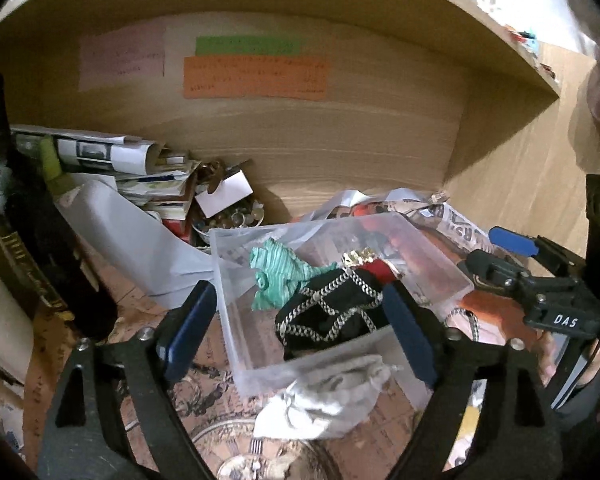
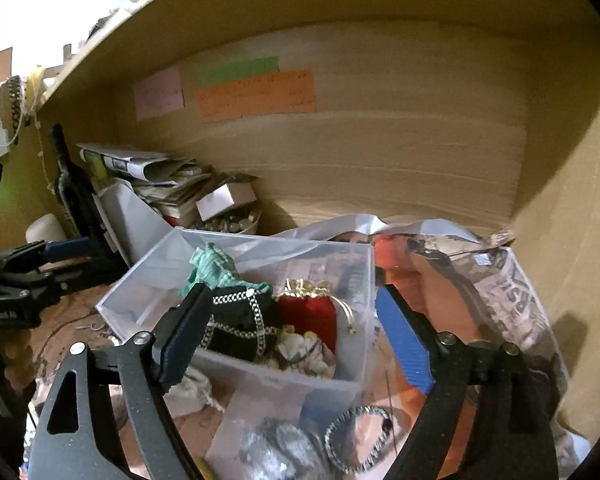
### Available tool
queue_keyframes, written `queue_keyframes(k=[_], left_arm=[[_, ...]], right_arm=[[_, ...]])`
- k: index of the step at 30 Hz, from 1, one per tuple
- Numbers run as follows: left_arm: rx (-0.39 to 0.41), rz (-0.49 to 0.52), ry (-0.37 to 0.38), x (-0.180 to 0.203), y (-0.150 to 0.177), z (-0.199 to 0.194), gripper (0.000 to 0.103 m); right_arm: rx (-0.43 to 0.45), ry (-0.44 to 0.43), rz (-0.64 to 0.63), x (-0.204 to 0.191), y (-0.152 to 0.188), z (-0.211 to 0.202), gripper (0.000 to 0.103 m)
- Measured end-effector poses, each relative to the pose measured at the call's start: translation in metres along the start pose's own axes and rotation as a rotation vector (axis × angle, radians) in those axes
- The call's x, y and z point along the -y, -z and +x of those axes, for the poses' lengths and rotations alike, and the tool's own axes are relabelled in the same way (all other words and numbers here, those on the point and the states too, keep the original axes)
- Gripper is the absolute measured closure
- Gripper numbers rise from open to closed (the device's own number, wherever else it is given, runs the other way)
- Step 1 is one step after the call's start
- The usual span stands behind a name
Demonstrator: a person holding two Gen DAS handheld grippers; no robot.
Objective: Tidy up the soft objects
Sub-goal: 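Carry both items over the clear box and release them inside, then grasp the white drawstring bag with the left tool while the right tool grasps the silver mesh bag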
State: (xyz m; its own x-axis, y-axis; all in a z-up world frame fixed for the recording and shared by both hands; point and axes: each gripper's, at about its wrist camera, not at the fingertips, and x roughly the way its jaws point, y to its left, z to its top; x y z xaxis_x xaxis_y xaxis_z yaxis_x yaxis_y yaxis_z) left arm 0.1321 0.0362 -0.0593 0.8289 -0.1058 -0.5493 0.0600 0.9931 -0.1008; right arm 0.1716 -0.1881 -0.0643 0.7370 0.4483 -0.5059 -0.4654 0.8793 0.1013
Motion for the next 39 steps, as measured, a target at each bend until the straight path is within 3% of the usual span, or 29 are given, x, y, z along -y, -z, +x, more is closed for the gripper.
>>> queue_keyframes(k=[6, 19, 31, 33, 35, 39], left_arm=[[-0.037, 0.034, -0.005, 0.005, 0.021, -0.004, 0.013], [-0.275, -0.001, 0.02, -0.003, 0.079, 0.042, 0.011], [-0.372, 0.018, 0.04, 0.018, 0.087, 0.077, 0.011], [-0.376, 0.002, 0.038, 0.019, 0.089, 0.082, 0.012], [-0.354, 0.003, 0.033, 0.019, 0.089, 0.08, 0.023], [-0.337, 0.008, 0.041, 0.019, 0.091, 0.071, 0.051]], right_arm=[[-0.015, 0.005, 0.023, 0.002, 0.021, -0.016, 0.02], [-0.191, -0.033, 0.096, 0.008, 0.083, 0.0, 0.021], [-0.26, -0.068, 0.077, 0.0, 0.102, 0.009, 0.046], [-0.257, -0.07, 0.074, -0.001, 0.103, 0.01, 0.055], [-0.254, -0.073, 0.067, -0.002, 0.103, 0.009, 0.066], [-0.238, -0.077, 0.068, 0.0, 0.101, 0.006, 0.072]])
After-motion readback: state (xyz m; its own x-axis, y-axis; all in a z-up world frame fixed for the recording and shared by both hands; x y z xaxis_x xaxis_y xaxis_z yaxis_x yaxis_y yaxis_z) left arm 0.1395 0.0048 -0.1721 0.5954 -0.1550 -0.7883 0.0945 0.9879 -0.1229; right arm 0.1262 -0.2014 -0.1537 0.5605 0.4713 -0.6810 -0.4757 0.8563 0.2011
